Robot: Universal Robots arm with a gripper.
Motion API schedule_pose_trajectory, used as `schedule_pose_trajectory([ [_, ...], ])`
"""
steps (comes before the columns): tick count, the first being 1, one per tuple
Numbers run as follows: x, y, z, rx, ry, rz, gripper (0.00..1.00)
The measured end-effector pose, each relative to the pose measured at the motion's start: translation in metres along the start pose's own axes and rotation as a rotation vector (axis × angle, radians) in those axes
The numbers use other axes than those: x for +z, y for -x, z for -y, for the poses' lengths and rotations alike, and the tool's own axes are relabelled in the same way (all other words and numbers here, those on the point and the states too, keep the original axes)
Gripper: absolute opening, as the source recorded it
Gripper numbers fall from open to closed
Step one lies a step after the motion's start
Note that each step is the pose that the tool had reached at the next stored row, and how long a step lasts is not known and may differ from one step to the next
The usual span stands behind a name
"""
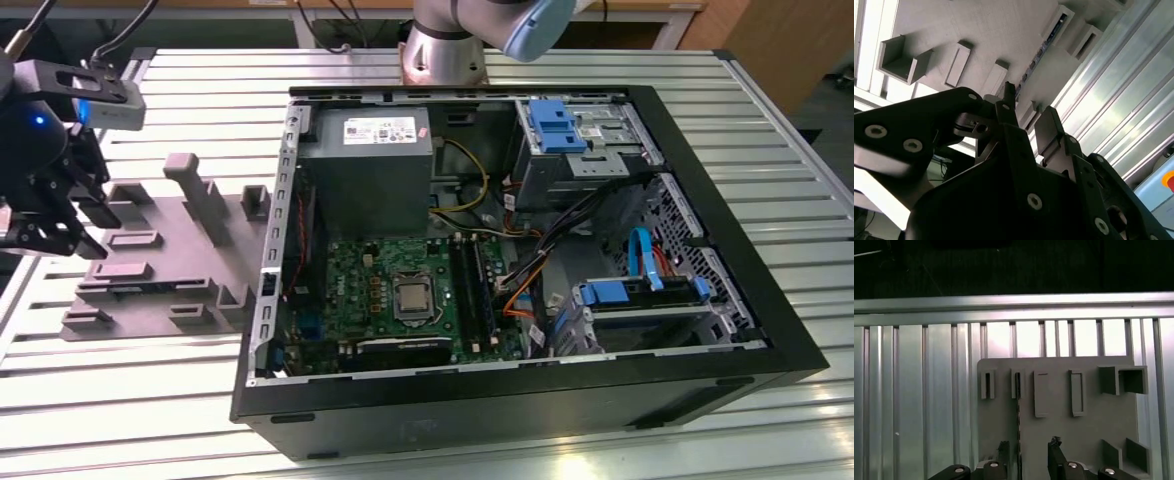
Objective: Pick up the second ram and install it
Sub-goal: 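Pick up the second ram and move it above second insertion slot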
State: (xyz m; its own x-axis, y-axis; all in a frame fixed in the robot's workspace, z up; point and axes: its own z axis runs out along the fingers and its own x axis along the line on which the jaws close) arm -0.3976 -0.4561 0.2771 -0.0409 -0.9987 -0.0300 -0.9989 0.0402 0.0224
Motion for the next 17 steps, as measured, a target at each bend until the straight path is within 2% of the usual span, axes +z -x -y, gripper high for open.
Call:
schedule_pose_trajectory([
  [17,0.03,-0.001,-0.0014,-0.003,0.0,-0.0001,0.43],
])
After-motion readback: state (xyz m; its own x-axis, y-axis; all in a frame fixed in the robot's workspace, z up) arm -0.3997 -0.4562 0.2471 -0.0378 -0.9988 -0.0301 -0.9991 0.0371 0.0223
